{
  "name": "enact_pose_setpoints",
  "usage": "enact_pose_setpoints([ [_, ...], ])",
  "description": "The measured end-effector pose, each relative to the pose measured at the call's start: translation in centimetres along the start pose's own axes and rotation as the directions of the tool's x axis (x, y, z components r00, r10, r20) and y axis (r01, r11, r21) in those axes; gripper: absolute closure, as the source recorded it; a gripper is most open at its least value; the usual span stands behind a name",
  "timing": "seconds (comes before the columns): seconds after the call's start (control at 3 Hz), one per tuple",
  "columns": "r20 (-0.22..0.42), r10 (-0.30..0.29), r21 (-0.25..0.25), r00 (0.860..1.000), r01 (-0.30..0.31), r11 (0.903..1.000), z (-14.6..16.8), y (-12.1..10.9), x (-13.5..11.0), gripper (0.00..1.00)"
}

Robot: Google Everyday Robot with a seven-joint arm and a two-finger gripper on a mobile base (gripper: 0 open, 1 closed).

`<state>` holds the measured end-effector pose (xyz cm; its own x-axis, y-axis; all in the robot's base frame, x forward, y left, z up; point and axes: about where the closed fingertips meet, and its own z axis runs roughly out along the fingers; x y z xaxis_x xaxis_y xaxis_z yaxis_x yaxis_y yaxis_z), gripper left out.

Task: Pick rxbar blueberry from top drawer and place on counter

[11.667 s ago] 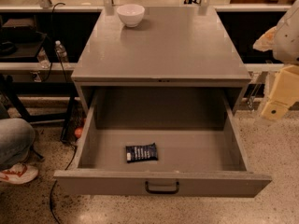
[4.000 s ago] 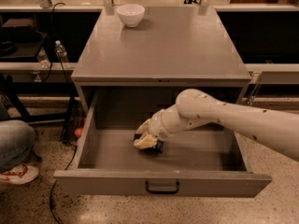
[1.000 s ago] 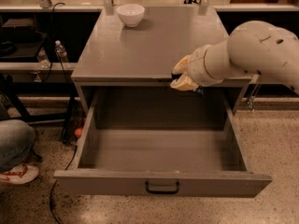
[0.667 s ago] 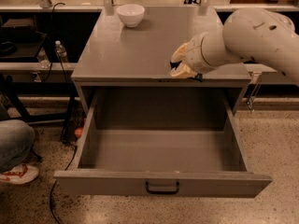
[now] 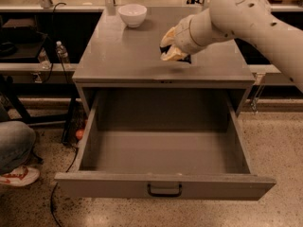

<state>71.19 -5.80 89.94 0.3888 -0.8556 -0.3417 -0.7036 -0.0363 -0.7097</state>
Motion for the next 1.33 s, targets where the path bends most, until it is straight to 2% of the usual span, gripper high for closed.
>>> enact_pose_setpoints([
  [0.33, 0.038, -0.016, -0.03, 0.999, 0.017, 0.9994, 2.5, -2.1, -0.1, 0.81],
  [0.67, 0.055, -0.019, -0.042, 0.998, 0.021, 0.9989, 3.5, -3.3, -0.1, 0.59],
  [1.33, 0.068, -0.015, -0.054, 0.998, 0.019, 0.9984, 4.0, -4.4, -0.2, 0.13],
])
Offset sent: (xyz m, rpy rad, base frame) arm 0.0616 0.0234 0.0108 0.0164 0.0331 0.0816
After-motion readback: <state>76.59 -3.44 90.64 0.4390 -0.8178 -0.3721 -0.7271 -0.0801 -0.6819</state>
